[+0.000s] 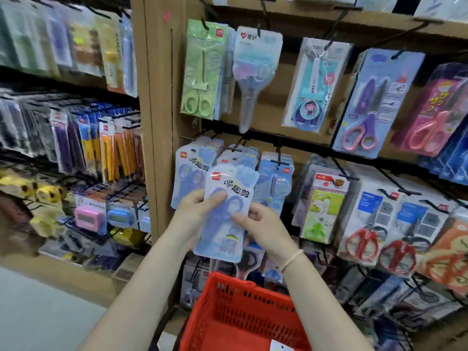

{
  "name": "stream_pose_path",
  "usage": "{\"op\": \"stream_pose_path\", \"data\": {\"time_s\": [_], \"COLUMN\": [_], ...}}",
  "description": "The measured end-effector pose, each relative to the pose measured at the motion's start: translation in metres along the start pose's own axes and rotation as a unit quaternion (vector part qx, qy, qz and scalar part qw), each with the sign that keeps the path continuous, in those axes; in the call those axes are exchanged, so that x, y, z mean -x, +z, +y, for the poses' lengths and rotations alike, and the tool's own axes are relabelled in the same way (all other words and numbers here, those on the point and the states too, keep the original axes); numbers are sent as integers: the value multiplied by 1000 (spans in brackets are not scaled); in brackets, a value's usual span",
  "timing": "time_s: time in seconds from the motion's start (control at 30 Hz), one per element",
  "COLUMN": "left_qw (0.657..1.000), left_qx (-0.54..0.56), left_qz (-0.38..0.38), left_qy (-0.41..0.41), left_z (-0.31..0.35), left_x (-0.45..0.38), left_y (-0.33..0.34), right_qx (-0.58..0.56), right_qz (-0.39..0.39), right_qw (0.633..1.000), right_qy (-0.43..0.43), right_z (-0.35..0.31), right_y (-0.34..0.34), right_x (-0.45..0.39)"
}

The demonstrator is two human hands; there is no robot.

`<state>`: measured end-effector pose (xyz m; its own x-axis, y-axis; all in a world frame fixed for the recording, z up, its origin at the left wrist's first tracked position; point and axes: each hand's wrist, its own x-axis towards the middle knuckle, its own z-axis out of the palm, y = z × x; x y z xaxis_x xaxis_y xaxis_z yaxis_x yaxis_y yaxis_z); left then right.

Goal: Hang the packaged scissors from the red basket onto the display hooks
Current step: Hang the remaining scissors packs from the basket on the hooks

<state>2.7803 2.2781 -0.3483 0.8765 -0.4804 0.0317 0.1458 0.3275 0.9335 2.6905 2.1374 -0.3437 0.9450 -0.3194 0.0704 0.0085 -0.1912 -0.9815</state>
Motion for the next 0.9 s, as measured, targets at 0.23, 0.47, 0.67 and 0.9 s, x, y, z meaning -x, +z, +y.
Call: {"op": "stream_pose_path", "data": {"time_s": [0.23,0.47,0.67,0.9], "left_qw": [997,997,997,950], "left_qx": [-39,-13,-27,-258], "left_qz": [62,78,67,58], "left_qy": [21,23,37,166], "left_z": [-18,-18,-17,-31], "left_x": [-17,-38,-44,-55], "left_y": [-16,-11,-10,-15], "right_qx": [-30,-15,-13,174], "right_qz": [64,79,103,205], "right_qw": [997,997,995,959], "right_qy": [3,12,9,-89], "right_z": [12,2,8,17], "right_y": [7,6,9,9], "right_x": [-27,-50,-53,-57]}}
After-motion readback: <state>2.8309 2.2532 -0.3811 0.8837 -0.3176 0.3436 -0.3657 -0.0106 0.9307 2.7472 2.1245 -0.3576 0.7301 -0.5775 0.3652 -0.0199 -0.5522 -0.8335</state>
